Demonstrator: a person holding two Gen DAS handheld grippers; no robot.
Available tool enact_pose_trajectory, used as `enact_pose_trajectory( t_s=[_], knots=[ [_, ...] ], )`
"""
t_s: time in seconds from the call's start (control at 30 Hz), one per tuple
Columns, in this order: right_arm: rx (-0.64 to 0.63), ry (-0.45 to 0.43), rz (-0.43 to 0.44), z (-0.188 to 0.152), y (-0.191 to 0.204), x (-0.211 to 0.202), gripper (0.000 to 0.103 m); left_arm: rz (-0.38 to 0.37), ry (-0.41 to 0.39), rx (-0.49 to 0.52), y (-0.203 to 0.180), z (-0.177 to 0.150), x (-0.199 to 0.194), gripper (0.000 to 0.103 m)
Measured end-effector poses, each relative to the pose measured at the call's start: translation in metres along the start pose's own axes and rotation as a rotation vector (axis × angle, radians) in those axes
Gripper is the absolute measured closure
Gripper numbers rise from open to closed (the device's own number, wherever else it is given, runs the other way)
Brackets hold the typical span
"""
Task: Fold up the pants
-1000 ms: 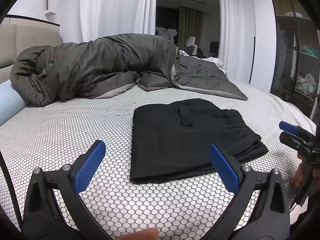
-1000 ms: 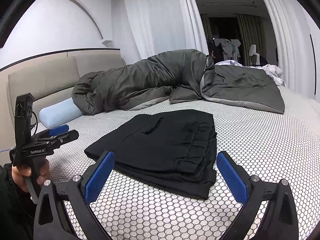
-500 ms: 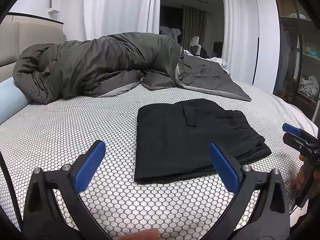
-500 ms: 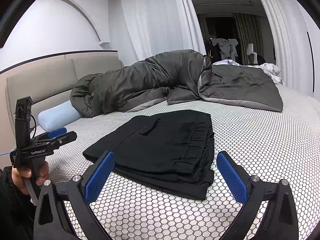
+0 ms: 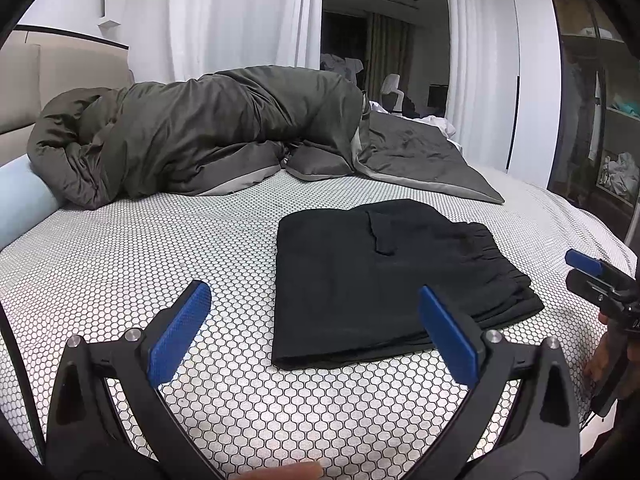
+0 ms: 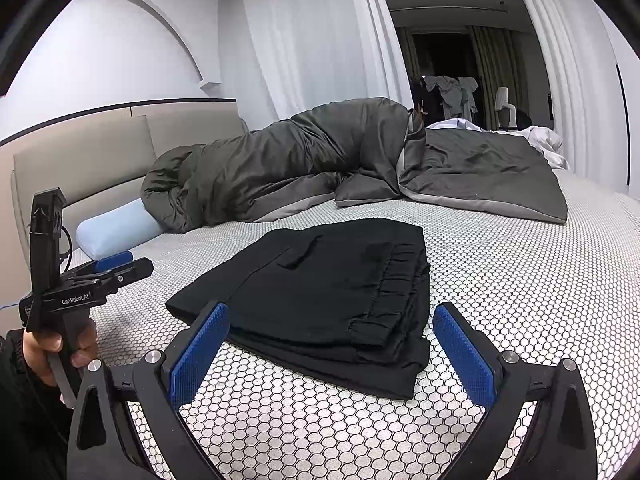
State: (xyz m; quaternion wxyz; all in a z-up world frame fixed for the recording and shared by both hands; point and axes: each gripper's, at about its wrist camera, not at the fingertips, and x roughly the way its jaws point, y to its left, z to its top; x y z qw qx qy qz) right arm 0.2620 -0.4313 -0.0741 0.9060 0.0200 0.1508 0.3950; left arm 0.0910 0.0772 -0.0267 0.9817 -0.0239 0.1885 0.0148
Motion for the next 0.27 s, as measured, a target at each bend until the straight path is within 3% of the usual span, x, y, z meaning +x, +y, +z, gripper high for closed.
enact_pose_trajectory(
  t_s=[0.27],
  knots=[
    [-0.008, 0.007, 0.001, -0.0009, 0.0031, 0.0025, 0.000, 0.003, -0.001, 0.002, -0.0028, 0.0010, -0.0004, 0.001]
  ],
)
